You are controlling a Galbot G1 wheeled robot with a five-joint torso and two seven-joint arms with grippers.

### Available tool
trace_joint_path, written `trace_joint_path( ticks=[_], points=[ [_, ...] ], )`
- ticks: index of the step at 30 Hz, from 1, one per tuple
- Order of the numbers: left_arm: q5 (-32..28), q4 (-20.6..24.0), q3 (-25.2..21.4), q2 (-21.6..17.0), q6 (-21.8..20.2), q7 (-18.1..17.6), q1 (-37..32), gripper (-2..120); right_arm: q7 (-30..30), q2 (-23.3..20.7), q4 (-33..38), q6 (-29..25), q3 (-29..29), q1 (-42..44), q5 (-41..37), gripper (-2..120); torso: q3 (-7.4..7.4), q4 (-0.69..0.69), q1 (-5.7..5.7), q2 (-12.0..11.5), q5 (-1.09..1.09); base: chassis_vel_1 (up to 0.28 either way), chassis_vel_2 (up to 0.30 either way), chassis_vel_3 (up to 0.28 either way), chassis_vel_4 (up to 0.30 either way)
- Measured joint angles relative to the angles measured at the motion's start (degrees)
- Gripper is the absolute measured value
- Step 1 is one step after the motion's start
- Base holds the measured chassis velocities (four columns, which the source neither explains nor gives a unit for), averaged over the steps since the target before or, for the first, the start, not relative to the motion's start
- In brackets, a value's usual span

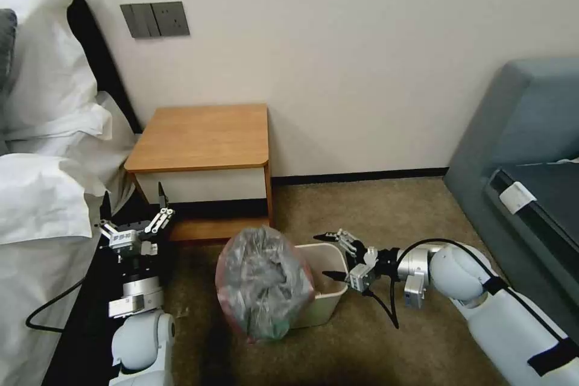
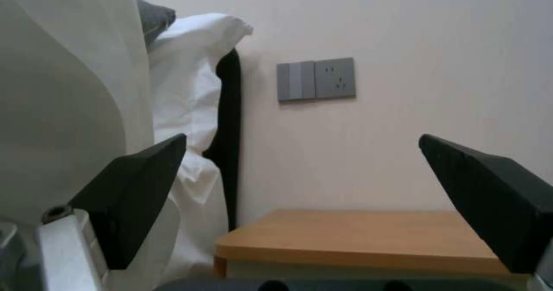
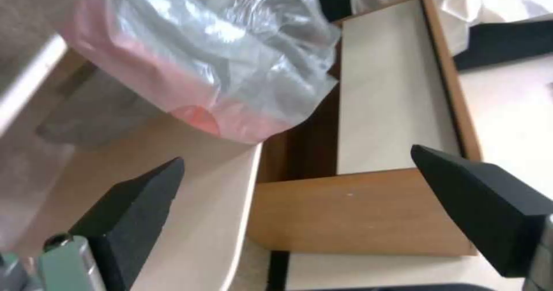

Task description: Pick up the garbage bag from the table and place it over the trash can.

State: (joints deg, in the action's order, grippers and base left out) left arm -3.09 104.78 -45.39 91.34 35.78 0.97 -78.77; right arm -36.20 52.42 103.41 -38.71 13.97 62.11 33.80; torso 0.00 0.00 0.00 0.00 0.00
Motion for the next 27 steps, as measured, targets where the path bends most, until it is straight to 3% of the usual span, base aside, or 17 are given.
trace_joint_path(
  ticks=[12,15,18,24,27],
  points=[
    [-0.1,1.8,0.3,-0.2,-0.1,0.0,-0.7,100,1.4,-0.6,3.4,2.3,5.5,1.2,-6.0,100,0.00,0.01,0.00,0.0,0.00,0.000,0.000,0.000,0.000],
    [-0.5,5.2,2.4,-0.9,-1.4,-0.9,-2.7,100,7.6,0.8,6.3,7.2,11.6,5.1,-14.8,100,0.00,0.00,0.00,0.0,0.00,0.000,0.000,0.000,0.000],
    [-0.7,6.9,3.7,-1.4,-2.5,-1.5,-3.9,100,11.0,1.9,7.5,9.7,13.3,7.0,-17.5,100,0.00,0.00,0.00,0.0,0.00,0.000,0.000,0.000,0.000],
    [-1.3,12.6,11.8,-3.2,-10.8,-5.5,-8.6,100,25.6,7.8,10.5,20.2,16.1,12.8,-24.7,100,0.00,-0.01,0.00,0.0,0.01,0.000,0.000,0.000,0.000],
    [-2.9,13.6,14.1,-3.9,-14.0,-6.4,-9.4,100,29.3,9.6,10.8,22.1,16.3,13.4,-25.3,100,-0.01,-0.01,0.00,0.0,0.00,0.000,0.000,0.000,0.000]
  ],
)
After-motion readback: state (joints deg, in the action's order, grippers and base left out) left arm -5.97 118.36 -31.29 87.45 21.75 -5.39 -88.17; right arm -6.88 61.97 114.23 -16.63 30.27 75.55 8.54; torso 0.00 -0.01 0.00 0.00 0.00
